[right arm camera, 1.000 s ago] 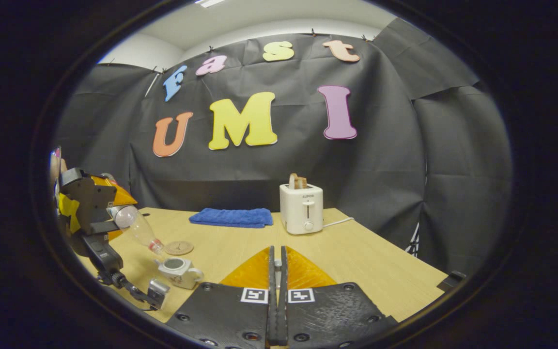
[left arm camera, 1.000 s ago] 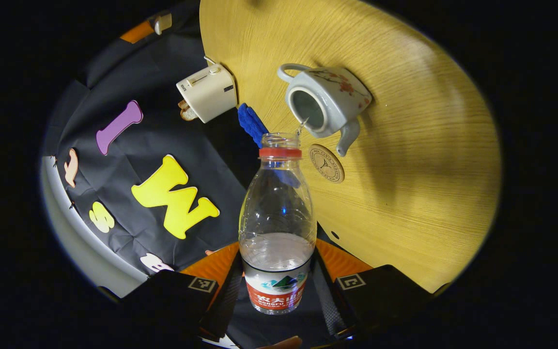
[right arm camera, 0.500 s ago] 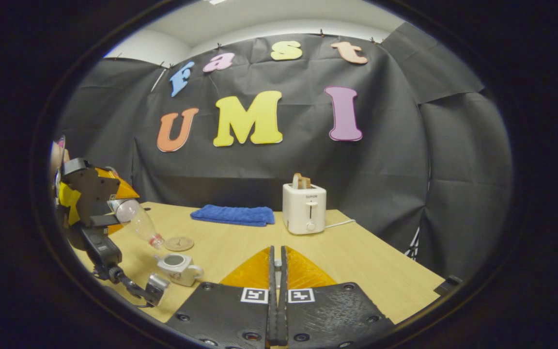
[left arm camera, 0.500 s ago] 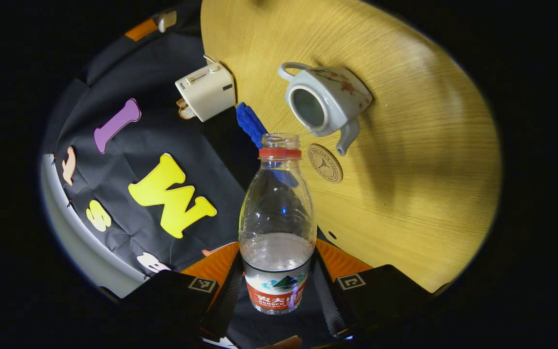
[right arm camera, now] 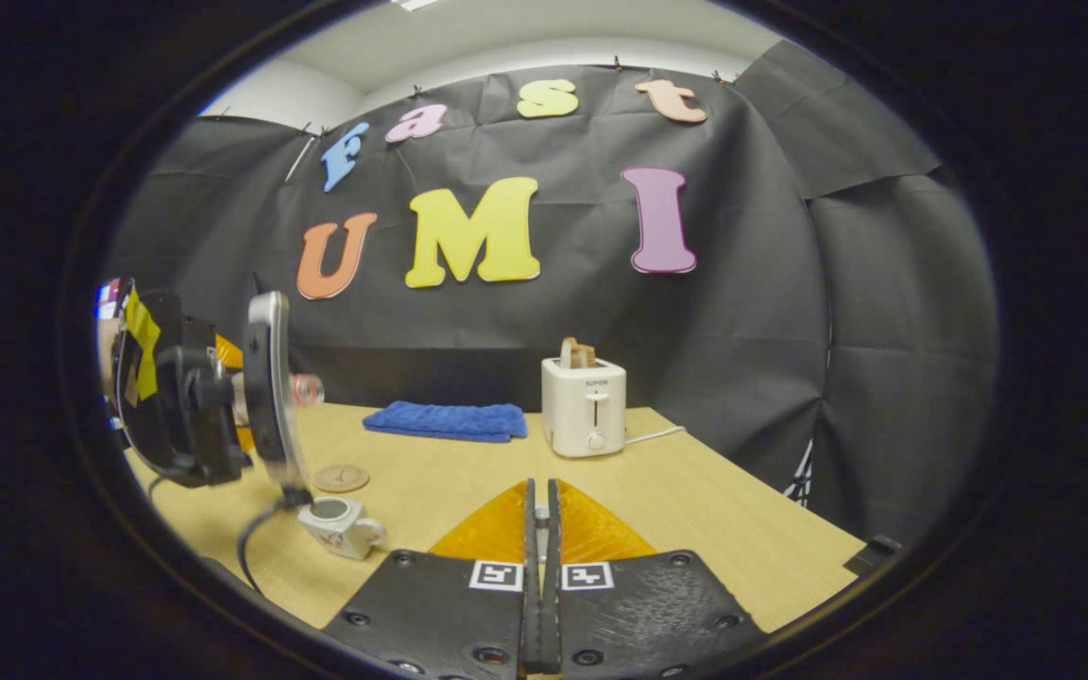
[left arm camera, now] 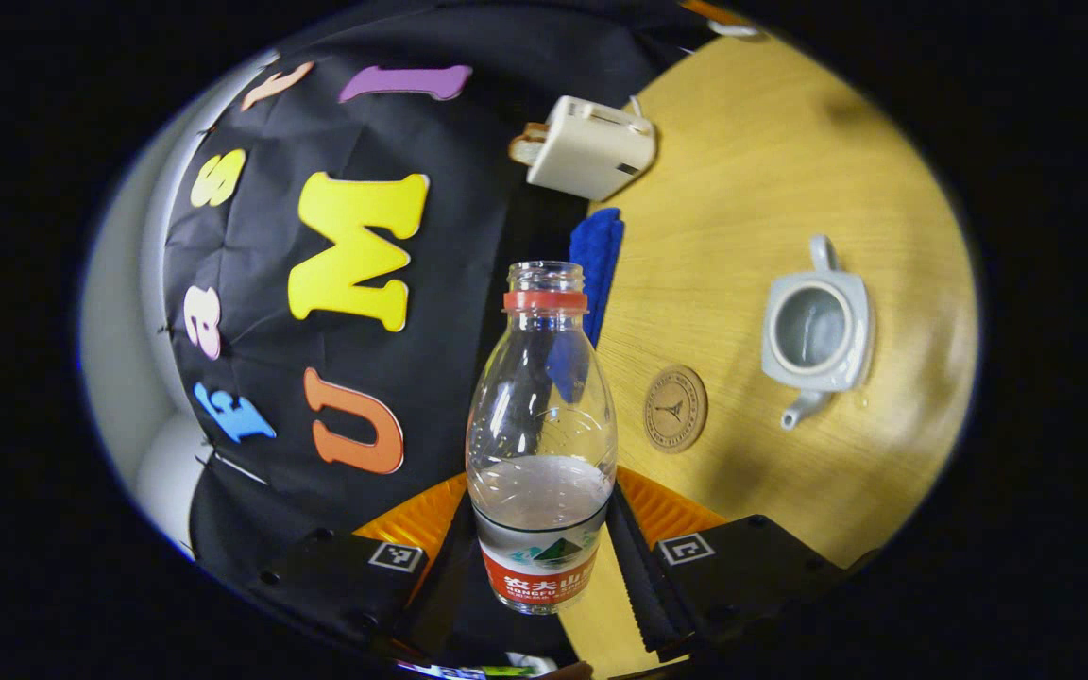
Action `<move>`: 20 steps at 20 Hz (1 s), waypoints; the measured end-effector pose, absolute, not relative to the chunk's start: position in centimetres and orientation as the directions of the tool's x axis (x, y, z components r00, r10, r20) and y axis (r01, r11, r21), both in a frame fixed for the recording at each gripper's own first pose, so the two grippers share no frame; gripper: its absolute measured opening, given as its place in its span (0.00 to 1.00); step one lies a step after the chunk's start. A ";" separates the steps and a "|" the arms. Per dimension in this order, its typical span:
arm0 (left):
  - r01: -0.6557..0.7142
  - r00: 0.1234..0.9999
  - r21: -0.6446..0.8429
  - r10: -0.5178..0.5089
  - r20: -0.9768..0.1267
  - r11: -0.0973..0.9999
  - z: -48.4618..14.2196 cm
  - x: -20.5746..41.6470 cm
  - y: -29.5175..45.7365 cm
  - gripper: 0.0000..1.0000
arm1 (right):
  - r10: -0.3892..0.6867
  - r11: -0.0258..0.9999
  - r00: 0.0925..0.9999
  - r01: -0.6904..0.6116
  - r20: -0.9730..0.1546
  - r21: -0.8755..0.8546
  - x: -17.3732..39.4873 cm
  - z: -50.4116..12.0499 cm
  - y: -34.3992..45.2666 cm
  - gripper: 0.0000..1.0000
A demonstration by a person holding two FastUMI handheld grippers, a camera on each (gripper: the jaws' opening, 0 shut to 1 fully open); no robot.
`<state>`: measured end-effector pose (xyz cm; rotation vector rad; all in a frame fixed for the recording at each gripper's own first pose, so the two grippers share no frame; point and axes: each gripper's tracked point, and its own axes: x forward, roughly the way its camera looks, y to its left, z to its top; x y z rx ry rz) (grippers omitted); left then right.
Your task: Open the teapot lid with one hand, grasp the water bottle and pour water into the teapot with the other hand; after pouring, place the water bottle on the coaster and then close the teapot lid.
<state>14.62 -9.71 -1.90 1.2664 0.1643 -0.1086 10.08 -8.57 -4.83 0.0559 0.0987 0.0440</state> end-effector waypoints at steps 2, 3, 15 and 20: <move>0.139 0.989 0.861 -0.031 -0.142 0.490 -0.3 15.8 -10.6 0.75 | 0.055 0.997 0.993 -0.048 -0.107 0.067 10.1 -5.1 -8.4 0.00; 0.144 0.988 0.805 -0.042 -0.147 0.575 -0.3 16.4 -11.0 0.75 | 0.067 0.995 0.992 -0.058 -0.106 0.081 10.0 -5.0 -8.0 0.00; 0.157 0.987 0.113 -0.160 0.019 0.981 -0.8 23.2 -13.2 0.75 | 0.077 0.993 0.991 -0.066 -0.112 0.096 10.5 -5.5 -8.0 0.00; 0.175 0.985 0.044 -0.174 -0.012 0.984 -2.9 25.1 -13.5 0.77 | 0.082 0.991 0.986 -0.066 -0.143 0.113 11.3 -6.7 -8.2 0.02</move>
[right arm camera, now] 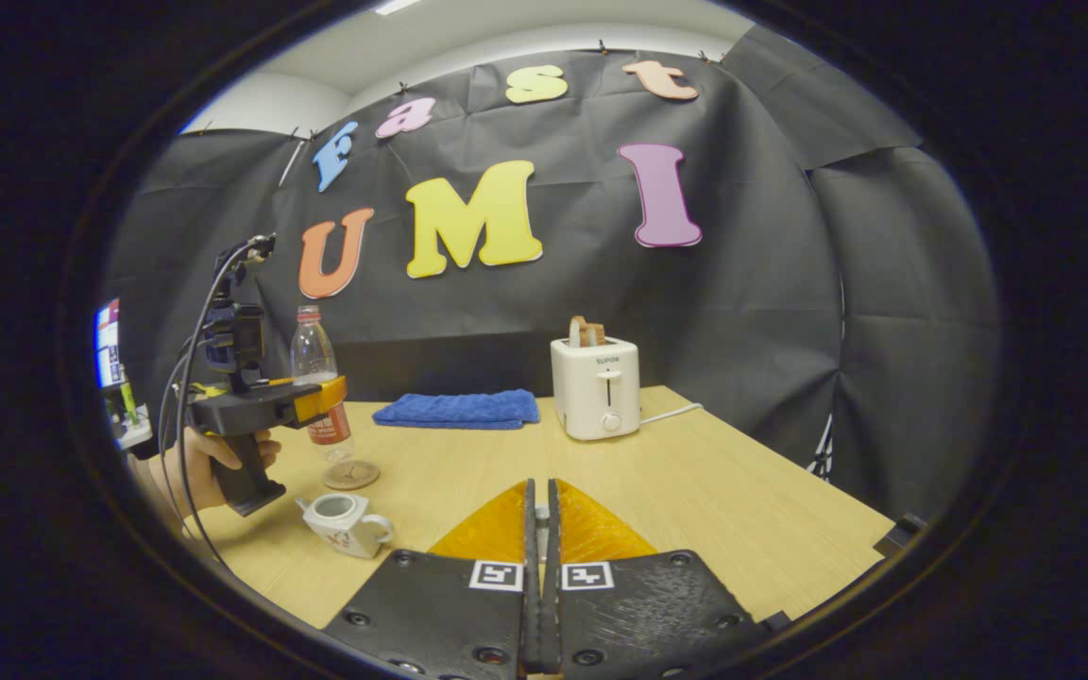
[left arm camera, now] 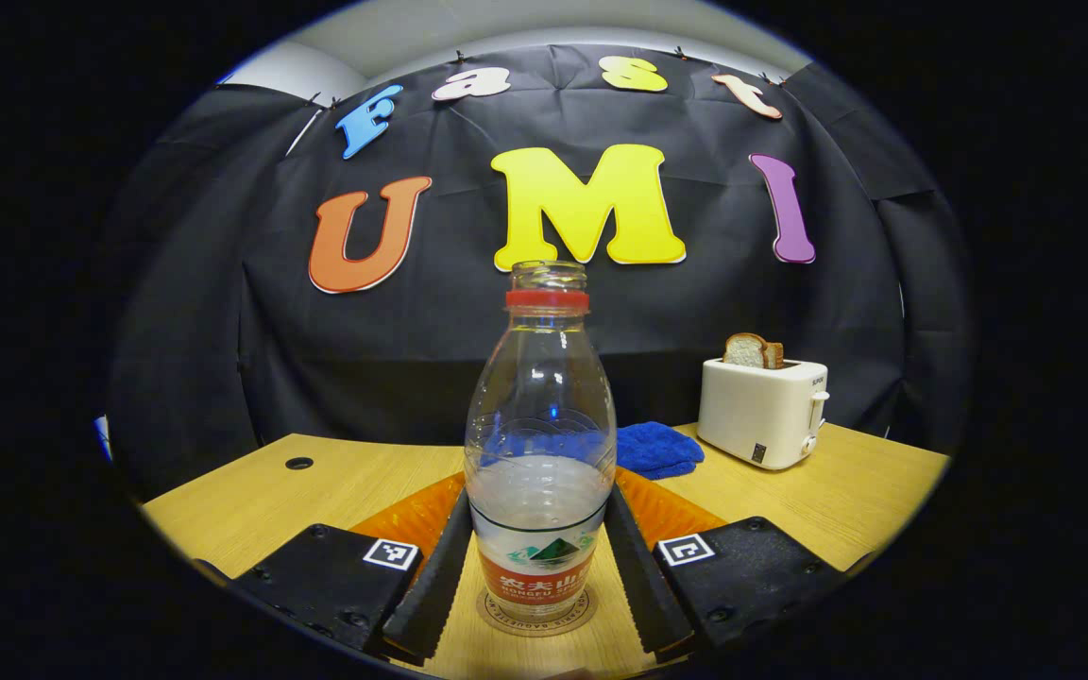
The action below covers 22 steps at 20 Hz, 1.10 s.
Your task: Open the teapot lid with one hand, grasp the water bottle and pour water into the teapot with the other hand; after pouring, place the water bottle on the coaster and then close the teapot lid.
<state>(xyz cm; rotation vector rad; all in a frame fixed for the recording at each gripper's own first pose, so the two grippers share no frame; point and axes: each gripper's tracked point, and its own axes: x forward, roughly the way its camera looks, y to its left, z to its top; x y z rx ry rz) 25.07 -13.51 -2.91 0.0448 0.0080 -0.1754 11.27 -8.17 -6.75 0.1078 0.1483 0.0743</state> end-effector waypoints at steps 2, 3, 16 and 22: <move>0.188 0.982 0.017 -0.188 -0.023 0.982 -3.5 25.2 -13.7 0.77 | 0.078 0.992 0.986 -0.063 -0.146 0.109 11.4 -7.0 -8.2 0.00; 0.195 0.980 0.000 -0.195 -0.026 0.981 -3.8 25.2 -13.9 0.77 | 0.077 0.992 0.986 -0.061 -0.145 0.110 11.4 -7.0 -8.3 0.00; 0.180 0.981 -0.003 -0.179 -0.080 0.984 -6.4 26.3 -13.4 0.79 | 0.078 0.995 0.984 -0.065 -0.158 0.082 12.1 -7.9 -7.8 0.00; 0.190 0.976 0.008 -0.188 -0.107 0.982 -7.5 26.0 -13.4 0.82 | 0.082 0.995 0.984 -0.071 -0.158 0.074 12.1 -8.0 -7.6 0.00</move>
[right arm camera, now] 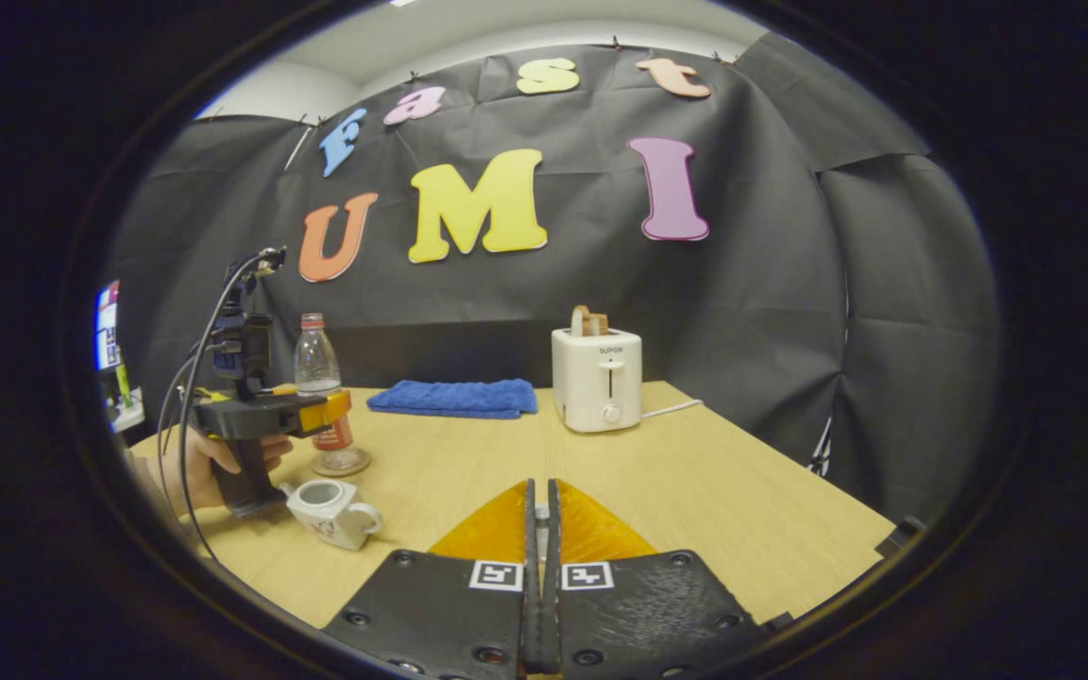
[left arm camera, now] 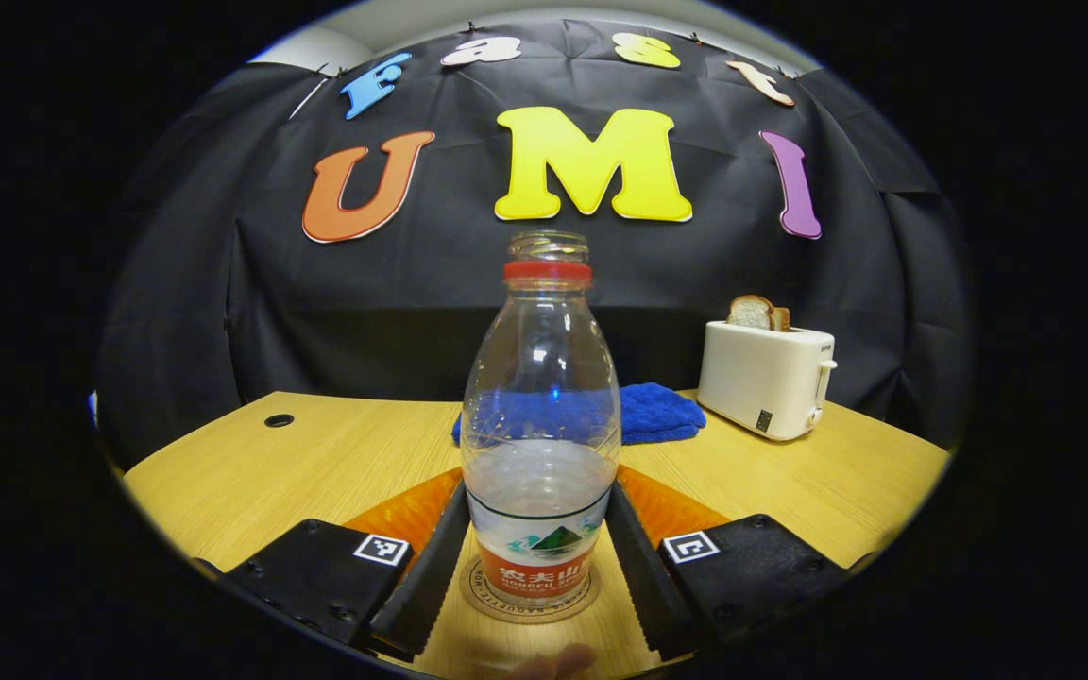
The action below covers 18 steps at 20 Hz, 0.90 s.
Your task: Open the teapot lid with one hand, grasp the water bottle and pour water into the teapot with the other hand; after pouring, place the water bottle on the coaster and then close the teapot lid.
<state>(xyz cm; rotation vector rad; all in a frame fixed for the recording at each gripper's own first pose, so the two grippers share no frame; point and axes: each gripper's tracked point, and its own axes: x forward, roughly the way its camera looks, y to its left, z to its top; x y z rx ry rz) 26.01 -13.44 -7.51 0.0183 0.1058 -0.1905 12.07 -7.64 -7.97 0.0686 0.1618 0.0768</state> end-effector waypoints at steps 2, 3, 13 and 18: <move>0.211 0.972 0.004 -0.209 -0.110 0.978 -7.8 25.6 -13.7 0.86 | 0.084 0.995 0.984 -0.073 -0.158 0.074 12.0 -7.9 -7.5 0.00; 0.228 0.966 0.001 -0.227 -0.121 0.974 -8.1 25.3 -14.1 0.87 | 0.086 0.994 0.984 -0.075 -0.158 0.074 12.0 -7.8 -7.5 0.00; 0.244 0.962 -0.009 -0.243 -0.125 0.970 -8.7 20.0 -12.7 0.96 | 0.128 0.992 0.983 -0.124 -0.130 0.034 10.3 -5.8 -4.7 0.02; 0.212 0.974 -0.007 -0.212 -0.078 0.977 -7.1 15.5 -9.7 0.95 | 0.162 0.987 0.977 -0.159 -0.138 0.031 9.6 -5.4 -3.0 0.00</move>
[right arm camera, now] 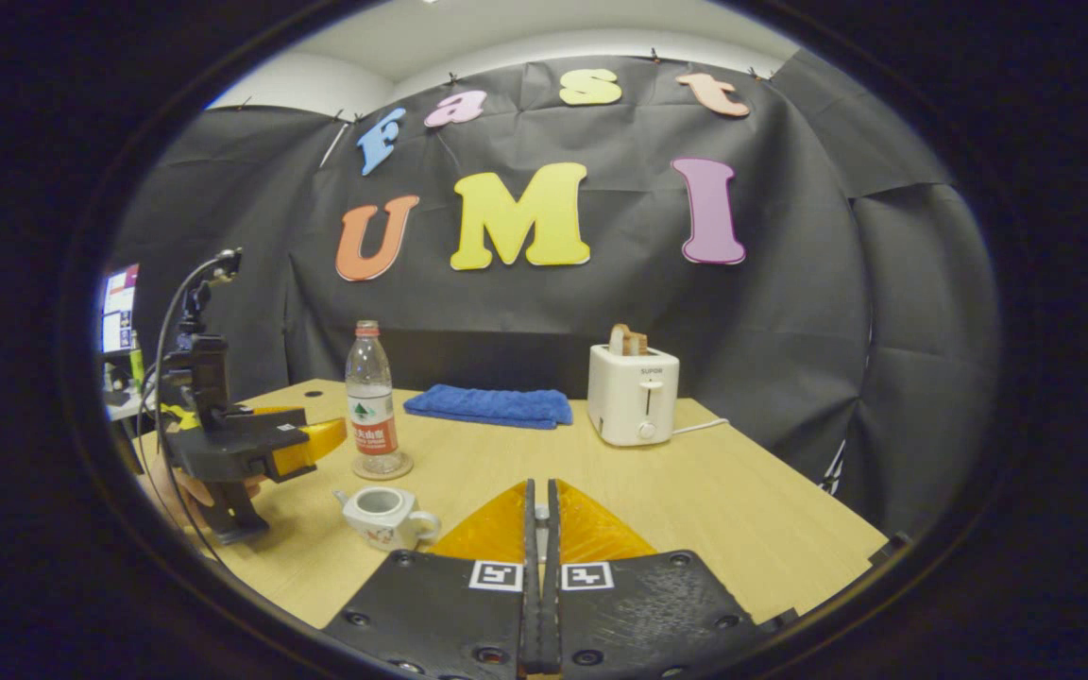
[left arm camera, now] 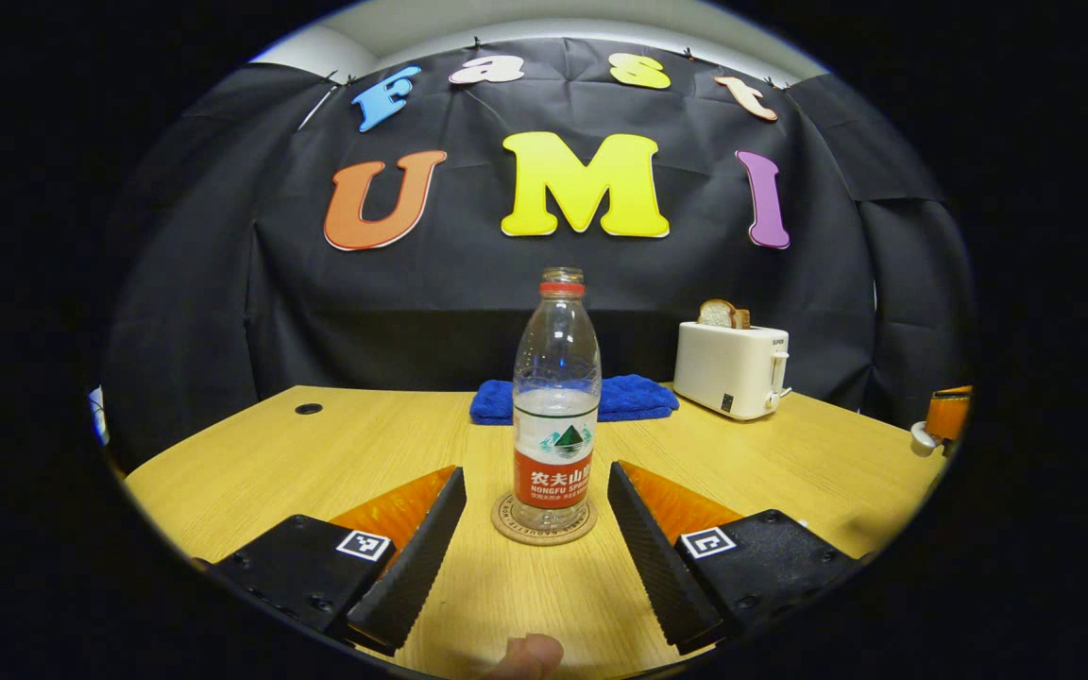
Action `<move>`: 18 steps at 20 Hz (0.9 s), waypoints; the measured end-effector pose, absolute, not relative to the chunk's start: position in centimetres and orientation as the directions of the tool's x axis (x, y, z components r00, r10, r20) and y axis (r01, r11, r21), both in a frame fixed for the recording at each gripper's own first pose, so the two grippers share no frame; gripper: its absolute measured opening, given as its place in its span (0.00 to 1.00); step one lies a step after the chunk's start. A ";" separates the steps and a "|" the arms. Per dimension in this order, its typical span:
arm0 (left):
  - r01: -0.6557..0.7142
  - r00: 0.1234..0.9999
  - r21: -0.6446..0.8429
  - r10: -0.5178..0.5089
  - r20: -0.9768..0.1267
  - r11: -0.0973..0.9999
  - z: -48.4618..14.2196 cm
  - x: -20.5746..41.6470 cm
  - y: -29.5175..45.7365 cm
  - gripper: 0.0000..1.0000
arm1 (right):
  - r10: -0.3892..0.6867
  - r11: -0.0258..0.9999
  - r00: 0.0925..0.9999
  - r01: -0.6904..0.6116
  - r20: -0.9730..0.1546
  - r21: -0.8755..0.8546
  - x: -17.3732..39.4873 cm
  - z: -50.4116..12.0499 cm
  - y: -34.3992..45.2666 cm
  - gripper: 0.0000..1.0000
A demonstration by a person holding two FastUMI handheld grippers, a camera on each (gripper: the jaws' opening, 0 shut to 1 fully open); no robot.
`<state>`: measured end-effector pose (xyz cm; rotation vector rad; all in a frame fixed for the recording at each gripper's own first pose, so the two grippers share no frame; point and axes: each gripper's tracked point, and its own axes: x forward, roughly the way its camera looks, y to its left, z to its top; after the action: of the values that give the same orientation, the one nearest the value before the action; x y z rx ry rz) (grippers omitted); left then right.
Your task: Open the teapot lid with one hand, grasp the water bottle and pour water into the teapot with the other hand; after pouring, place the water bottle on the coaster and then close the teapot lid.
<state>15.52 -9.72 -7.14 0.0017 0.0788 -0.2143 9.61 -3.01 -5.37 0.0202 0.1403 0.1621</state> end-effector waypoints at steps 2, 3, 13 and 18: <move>0.190 0.978 -0.011 -0.190 -0.081 0.982 -6.9 13.8 -8.6 1.00 | 0.191 0.982 0.973 -0.189 -0.132 0.028 9.8 -4.9 -2.2 0.00; 0.170 0.983 -0.006 -0.170 -0.073 0.985 -6.6 12.9 -7.8 0.95 | 0.202 0.979 0.970 -0.201 -0.131 0.025 9.9 -4.7 -1.9 0.00; 0.094 0.995 -0.037 -0.095 -0.026 0.995 -2.4 4.7 -3.8 0.95 | 0.383 0.923 0.916 -0.375 -0.122 0.088 13.4 -3.4 5.4 0.01; 0.144 0.988 -0.043 -0.146 -0.046 0.989 -1.6 1.9 -3.4 0.96 | 0.448 0.894 0.876 -0.443 -0.177 0.071 13.8 -6.6 10.5 0.01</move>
<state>1.87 -3.44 -1.58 -0.0392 0.0486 -0.1460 13.80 10.54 -6.55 0.0283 0.1911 0.4650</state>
